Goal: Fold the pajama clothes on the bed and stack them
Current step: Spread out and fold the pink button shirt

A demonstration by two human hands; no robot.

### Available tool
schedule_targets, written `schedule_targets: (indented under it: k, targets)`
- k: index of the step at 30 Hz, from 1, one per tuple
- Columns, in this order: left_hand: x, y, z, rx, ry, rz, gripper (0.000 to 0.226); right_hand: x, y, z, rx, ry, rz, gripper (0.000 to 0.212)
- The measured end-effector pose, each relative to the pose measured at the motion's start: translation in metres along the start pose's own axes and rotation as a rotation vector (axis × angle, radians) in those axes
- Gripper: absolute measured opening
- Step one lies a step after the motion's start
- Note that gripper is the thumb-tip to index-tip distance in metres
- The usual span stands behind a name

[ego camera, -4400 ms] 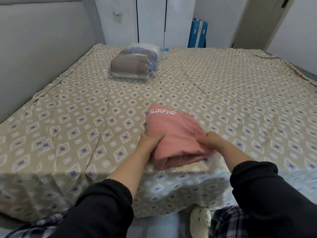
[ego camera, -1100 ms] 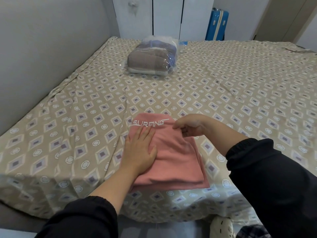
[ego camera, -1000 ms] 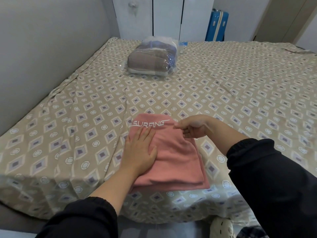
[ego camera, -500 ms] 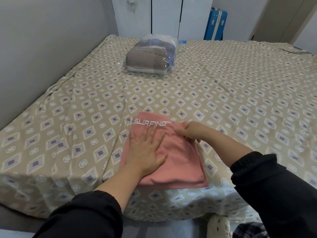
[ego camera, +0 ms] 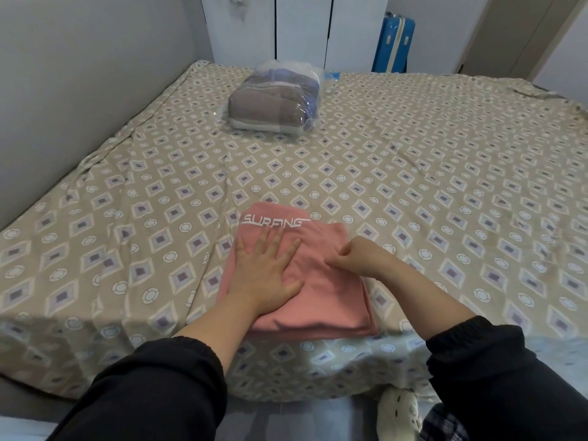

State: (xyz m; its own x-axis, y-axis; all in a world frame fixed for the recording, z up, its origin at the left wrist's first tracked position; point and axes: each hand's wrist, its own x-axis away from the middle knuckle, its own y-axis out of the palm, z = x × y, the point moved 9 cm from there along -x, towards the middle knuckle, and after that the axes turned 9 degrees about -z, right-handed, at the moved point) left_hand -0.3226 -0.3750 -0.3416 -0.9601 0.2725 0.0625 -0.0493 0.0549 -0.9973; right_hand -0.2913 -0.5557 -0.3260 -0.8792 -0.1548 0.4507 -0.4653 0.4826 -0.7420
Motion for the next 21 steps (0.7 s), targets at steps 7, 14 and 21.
schedule_targets:
  k: [7, 14, 21]
  targets:
    - [0.000, 0.000, 0.000, -0.008, 0.022, -0.015, 0.083, 0.014, -0.001, 0.025, -0.004, 0.071, 0.181, 0.056]
    - [0.000, -0.001, 0.001, -0.011, -0.001, -0.005, 0.081, 0.061, 0.026, 0.048, 0.115, 0.194, 0.244, 0.064]
    - [0.002, -0.004, 0.000, 0.012, -0.005, 0.011, 0.082, 0.089, 0.026, 0.043, 0.217, 0.070, 0.580, 0.052]
